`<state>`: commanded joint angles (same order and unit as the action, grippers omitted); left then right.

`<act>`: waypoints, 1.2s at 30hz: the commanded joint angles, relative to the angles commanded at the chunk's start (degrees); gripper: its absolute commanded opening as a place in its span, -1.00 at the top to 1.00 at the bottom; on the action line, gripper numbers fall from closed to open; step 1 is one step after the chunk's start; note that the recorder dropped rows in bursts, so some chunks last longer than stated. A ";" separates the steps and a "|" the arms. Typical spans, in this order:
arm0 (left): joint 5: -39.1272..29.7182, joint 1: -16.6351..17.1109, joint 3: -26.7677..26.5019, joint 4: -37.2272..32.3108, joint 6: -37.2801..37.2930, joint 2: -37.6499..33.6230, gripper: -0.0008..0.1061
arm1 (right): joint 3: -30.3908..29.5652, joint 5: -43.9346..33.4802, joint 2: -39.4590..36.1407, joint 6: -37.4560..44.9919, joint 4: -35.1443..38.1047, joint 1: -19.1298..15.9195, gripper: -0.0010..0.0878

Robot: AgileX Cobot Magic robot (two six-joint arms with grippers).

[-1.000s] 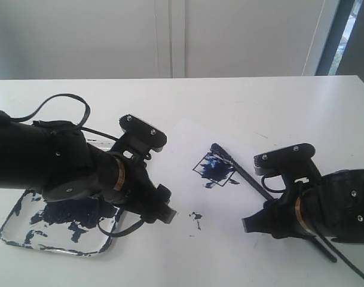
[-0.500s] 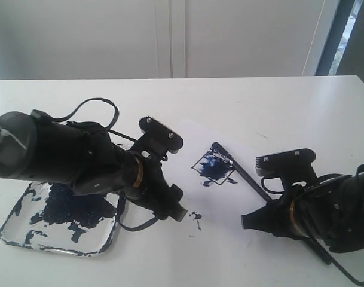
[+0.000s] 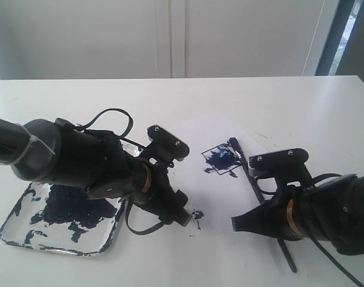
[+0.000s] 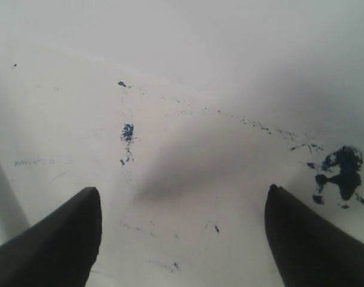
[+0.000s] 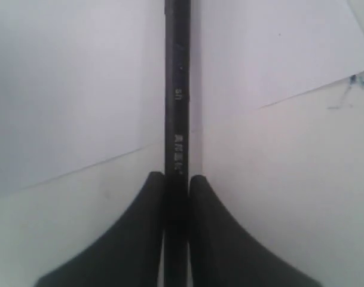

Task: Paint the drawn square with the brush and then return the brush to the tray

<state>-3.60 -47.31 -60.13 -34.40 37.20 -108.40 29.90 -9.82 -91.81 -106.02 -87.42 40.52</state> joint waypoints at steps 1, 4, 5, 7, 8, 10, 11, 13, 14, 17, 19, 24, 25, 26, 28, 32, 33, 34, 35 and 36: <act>-0.49 0.00 0.00 0.00 0.00 0.56 -0.47 | 0.00 1.05 0.03 0.00 0.49 0.00 0.98; -2.15 0.21 0.00 -0.99 0.00 2.82 -0.47 | 0.00 2.89 0.03 -0.21 0.61 0.00 0.98; -2.48 0.21 0.00 -1.41 0.00 3.68 -0.47 | 0.00 2.89 0.03 -0.21 0.61 0.00 0.98; -2.19 0.34 0.00 -1.68 0.00 5.19 -0.47 | 0.00 2.50 0.03 -0.21 0.61 0.00 0.98; -1.44 0.34 0.00 -1.68 0.00 5.97 -0.47 | 0.00 2.36 0.03 -0.21 0.61 0.00 0.98; 1.63 0.34 0.00 -1.68 0.00 6.36 -0.47 | 0.00 2.36 0.03 -0.21 0.74 0.00 0.98; 3.90 0.20 0.00 -1.68 0.00 6.13 -0.47 | 0.00 2.76 0.03 -0.21 0.74 0.00 0.98; 6.13 0.09 0.00 -1.68 0.22 4.83 -0.47 | 0.00 3.44 0.03 -0.21 0.74 0.00 0.98; 7.04 -0.01 0.00 -1.68 0.32 3.90 -0.47 | 0.00 3.55 0.13 -0.21 0.74 0.00 0.98; 6.59 -0.03 0.00 -1.68 0.63 0.59 -0.47 | 0.00 3.55 0.13 -0.21 0.74 0.00 0.98; 6.36 -0.03 0.00 -1.68 0.63 -1.04 -0.47 | 0.00 3.72 0.13 -0.21 0.74 0.00 0.98; 6.44 -0.03 0.00 -1.68 0.51 -3.20 -0.47 | 0.00 4.15 0.67 -0.21 0.74 0.00 0.98; 5.96 -0.03 0.00 -1.68 0.39 -3.57 -0.47 | 0.00 4.13 0.96 -0.21 0.74 0.00 0.98; 5.28 -0.03 0.00 -1.68 0.39 -3.85 -0.47 | 0.00 4.36 1.64 -0.21 0.74 0.00 0.98; 4.69 -0.03 0.00 -1.68 0.23 -4.36 -0.47 | 0.00 6.50 3.53 -0.21 0.74 0.00 0.98; 4.44 -0.03 0.00 -1.68 0.23 -4.60 -0.47 | 0.08 9.18 9.03 -1.01 1.25 0.00 0.98; 4.44 -0.03 0.00 -1.68 0.23 -4.60 -0.47 | 0.08 8.51 10.88 -1.11 1.94 0.00 0.98; 4.32 -0.03 0.00 -1.68 0.23 -4.60 -0.47 | 0.08 7.64 12.91 -1.11 2.54 0.00 0.98; 4.09 -0.03 0.00 -1.68 0.23 -4.60 -0.47 | 0.08 6.44 14.96 -1.11 3.01 0.00 0.98; 3.95 -0.03 0.00 -1.68 0.23 -4.60 -0.47 | 0.08 4.93 17.06 -1.22 3.67 0.00 0.98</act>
<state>0.35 -47.34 -60.13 -36.08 37.43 -112.99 29.99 -4.89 -74.75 -107.23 -83.75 40.52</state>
